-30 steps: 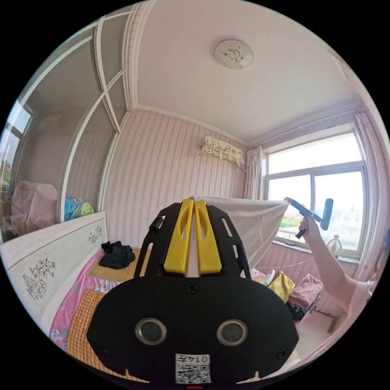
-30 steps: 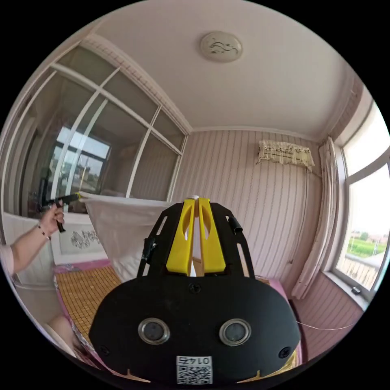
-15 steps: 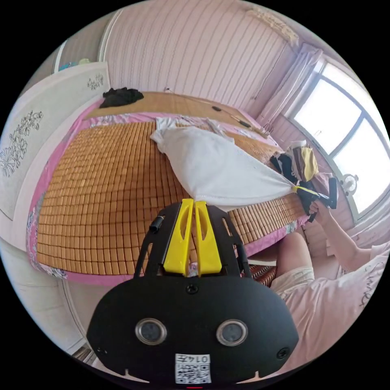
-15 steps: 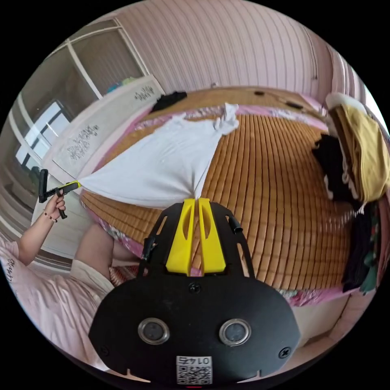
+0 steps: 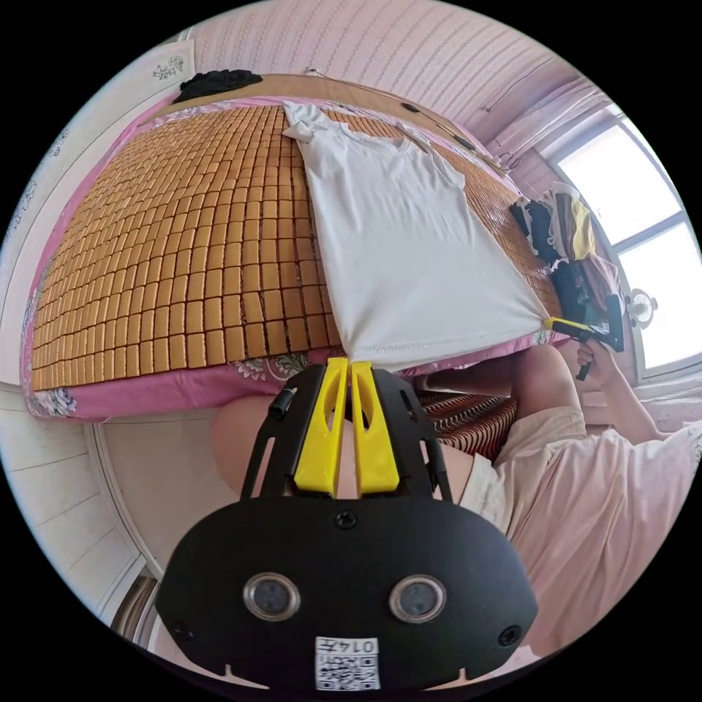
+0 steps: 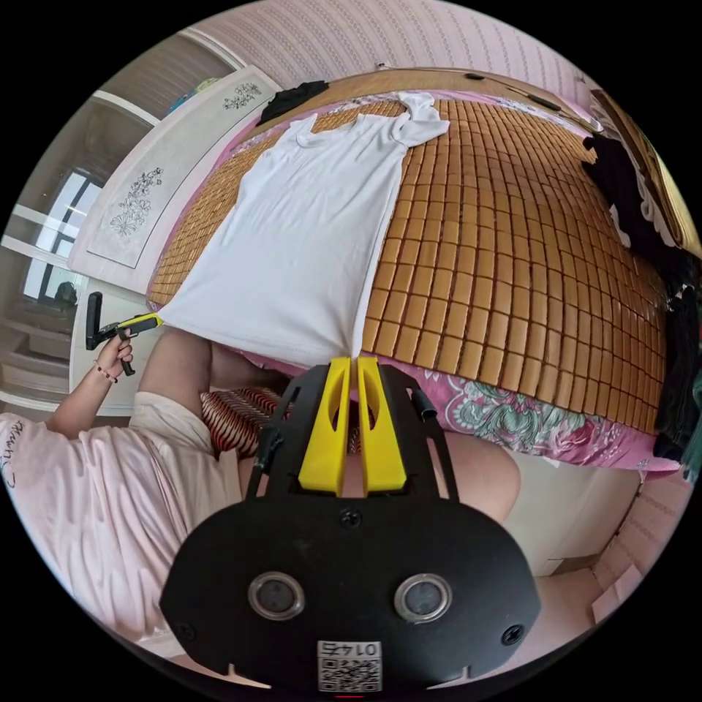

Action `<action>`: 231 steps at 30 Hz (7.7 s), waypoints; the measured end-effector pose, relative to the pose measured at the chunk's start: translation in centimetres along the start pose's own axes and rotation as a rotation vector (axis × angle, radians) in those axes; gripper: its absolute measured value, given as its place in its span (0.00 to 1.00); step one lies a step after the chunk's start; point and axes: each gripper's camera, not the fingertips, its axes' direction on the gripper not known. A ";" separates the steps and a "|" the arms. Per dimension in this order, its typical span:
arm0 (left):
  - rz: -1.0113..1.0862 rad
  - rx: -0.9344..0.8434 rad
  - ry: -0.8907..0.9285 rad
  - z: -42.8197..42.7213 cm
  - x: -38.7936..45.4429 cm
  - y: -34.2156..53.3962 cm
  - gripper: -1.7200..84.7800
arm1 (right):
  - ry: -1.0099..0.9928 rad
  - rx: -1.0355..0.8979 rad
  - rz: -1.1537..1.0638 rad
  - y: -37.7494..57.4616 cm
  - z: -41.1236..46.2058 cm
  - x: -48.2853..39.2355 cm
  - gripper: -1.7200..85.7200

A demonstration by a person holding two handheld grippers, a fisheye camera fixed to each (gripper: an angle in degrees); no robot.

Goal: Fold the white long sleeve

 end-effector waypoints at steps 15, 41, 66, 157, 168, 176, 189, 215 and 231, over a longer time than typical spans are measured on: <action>0.040 -0.063 -0.138 6.6 0.0 -1.7 0.07 | 0.124 -0.058 -0.001 -2.4 0.9 0.9 0.06; 0.579 0.069 0.062 31.3 15.8 -45.8 0.08 | 0.242 0.166 0.003 -46.0 6.3 9.2 0.11; 0.662 -0.248 0.012 52.4 28.7 -66.4 0.12 | 0.303 0.158 0.344 -26.6 -0.8 12.1 0.12; 0.745 -0.290 -0.082 58.1 34.7 -71.5 0.06 | 0.457 0.104 0.871 -6.4 -2.5 20.6 0.01; 0.647 -0.191 -0.046 50.7 30.7 -68.7 0.04 | 0.476 0.157 0.902 -10.0 -1.6 19.9 0.01; 0.538 0.058 -0.125 33.0 19.1 -59.4 0.04 | 0.347 0.157 0.534 -21.1 0.5 10.6 0.03; -0.085 0.094 -0.172 21.9 -8.8 -40.6 0.07 | 0.000 0.160 -0.294 -63.6 17.3 -14.5 0.08; -0.184 0.181 0.006 12.5 -20.9 -27.8 0.05 | -0.170 -0.054 -0.700 -87.7 34.0 -37.4 0.03; -0.313 0.161 -0.182 -6.8 -27.6 -4.9 0.07 | 0.057 -0.256 -1.013 -81.2 43.2 -44.7 0.10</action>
